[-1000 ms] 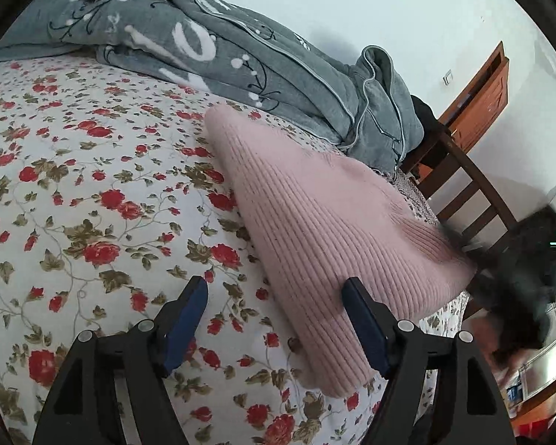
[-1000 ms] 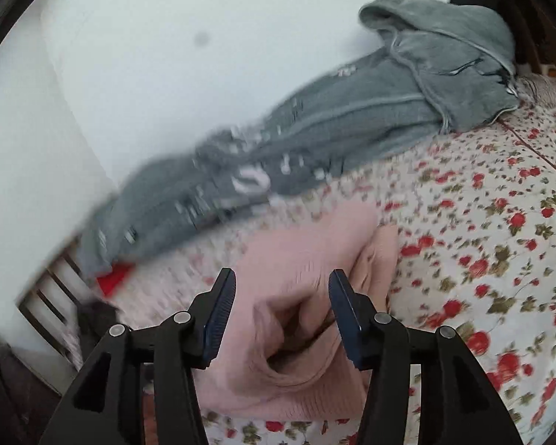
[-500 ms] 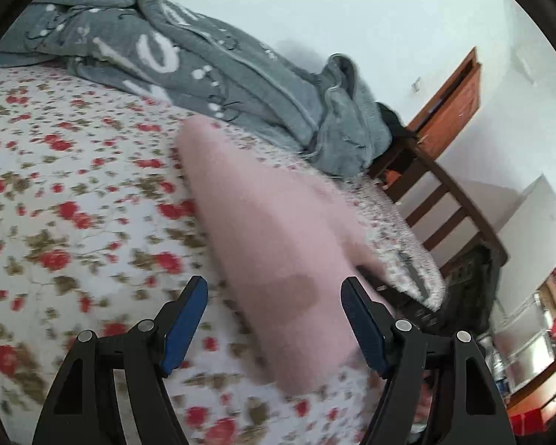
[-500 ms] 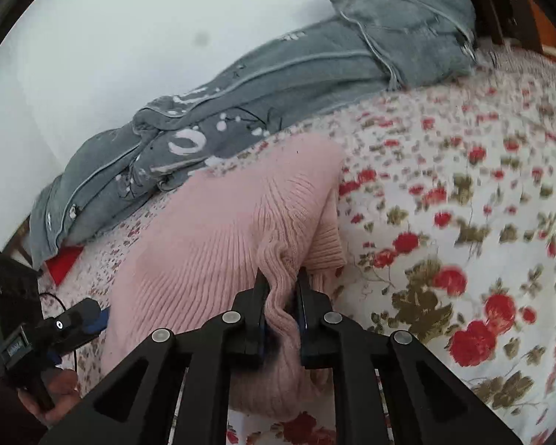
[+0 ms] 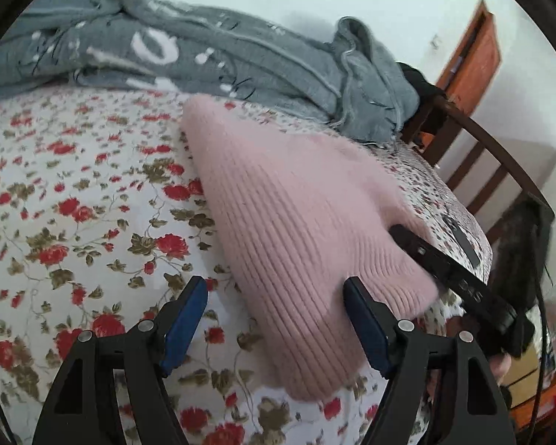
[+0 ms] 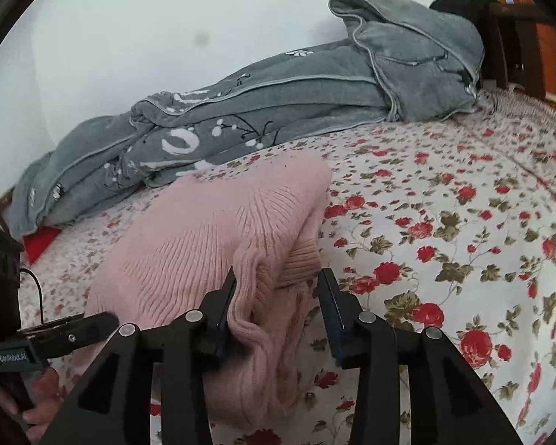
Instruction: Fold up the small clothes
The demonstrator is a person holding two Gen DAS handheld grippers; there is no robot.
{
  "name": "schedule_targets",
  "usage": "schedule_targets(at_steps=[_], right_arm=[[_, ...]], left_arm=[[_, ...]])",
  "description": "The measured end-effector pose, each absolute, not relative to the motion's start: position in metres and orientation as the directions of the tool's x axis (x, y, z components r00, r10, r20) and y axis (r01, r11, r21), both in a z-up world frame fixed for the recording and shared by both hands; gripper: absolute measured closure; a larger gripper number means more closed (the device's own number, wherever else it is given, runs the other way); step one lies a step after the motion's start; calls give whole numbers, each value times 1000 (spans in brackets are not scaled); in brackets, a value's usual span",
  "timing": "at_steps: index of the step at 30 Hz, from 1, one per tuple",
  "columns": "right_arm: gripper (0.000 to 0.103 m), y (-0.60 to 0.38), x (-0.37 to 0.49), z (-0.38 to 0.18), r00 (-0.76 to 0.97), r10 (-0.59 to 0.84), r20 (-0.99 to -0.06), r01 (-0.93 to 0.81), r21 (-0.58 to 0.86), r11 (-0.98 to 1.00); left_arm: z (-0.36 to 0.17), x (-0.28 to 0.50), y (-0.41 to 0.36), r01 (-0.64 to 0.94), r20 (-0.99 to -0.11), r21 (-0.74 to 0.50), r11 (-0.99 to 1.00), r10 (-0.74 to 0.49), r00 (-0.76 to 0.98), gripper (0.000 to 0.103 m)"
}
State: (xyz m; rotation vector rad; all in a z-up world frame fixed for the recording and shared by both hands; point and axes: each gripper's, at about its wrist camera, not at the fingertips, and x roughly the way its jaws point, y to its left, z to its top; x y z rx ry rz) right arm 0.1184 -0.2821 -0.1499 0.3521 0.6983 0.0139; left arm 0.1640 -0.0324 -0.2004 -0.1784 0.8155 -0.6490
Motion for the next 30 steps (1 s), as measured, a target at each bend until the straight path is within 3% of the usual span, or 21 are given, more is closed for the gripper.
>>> schedule_targets(at_steps=[4, 10, 16, 18, 19, 20, 22, 25, 30], right_arm=[[64, -291, 121, -153, 765, 200, -612, 87, 407, 909], [63, -305, 124, -156, 752, 292, -590, 84, 526, 846], [64, -305, 127, -154, 750, 307, -586, 74, 535, 842], [64, -306, 128, -155, 747, 321, -583, 72, 551, 831], [64, -307, 127, -156, 744, 330, -582, 69, 558, 827], [64, -308, 127, -156, 742, 336, -581, 66, 561, 825], [63, -309, 127, -157, 740, 341, -580, 60, 562, 825], [66, -303, 127, -154, 731, 339, -592, 40, 534, 844], [70, -289, 125, -147, 729, 291, -620, 18, 442, 897]], left_arm=[[-198, 139, -43, 584, -616, -322, 745, -634, 468, 30], [-206, 99, -77, 586, -617, -15, 811, -468, 632, 30], [-199, 109, -71, 492, -578, -115, 863, -461, 673, 33], [-200, 114, -74, 477, -599, -79, 875, -424, 679, 53], [-199, 113, -73, 470, -600, -51, 881, -403, 691, 69], [-195, 111, -63, 475, -586, -76, 877, -425, 690, 77], [-192, 111, -43, 468, -566, -175, 866, -478, 672, 82], [-201, 116, -26, 439, -586, -270, 857, -508, 631, 84], [-198, 107, -35, 437, -615, -220, 872, -472, 632, 79]])
